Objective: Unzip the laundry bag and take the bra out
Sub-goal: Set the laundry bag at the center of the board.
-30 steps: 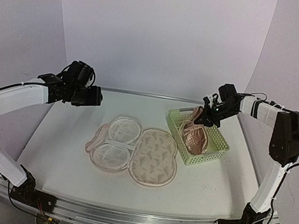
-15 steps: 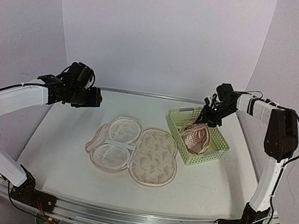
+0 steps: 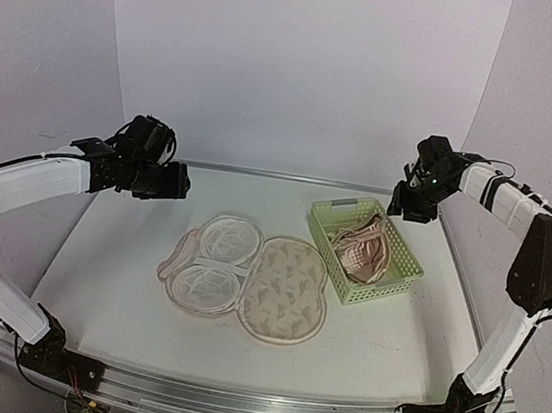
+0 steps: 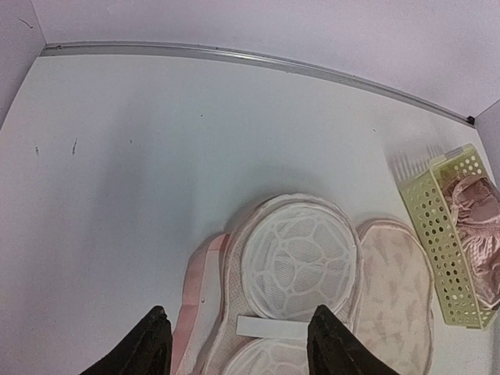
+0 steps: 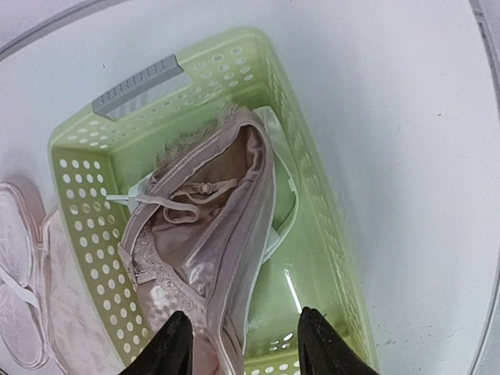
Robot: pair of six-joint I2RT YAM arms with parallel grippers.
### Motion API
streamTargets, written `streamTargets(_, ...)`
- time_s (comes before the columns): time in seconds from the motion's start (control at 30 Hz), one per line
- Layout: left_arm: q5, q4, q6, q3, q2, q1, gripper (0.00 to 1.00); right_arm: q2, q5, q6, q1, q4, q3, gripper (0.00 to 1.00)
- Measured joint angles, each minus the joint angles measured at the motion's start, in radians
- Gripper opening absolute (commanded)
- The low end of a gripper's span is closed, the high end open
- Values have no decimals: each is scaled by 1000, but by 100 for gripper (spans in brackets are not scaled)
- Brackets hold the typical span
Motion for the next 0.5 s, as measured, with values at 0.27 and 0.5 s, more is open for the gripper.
streamTargets(0.27,11,0,3,0,30,0,60,-158,28,38,59,-10,0,51)
streamTargets(0.5,43,0,6,0,66,0,61,-174,10,101,227,15,3,52)
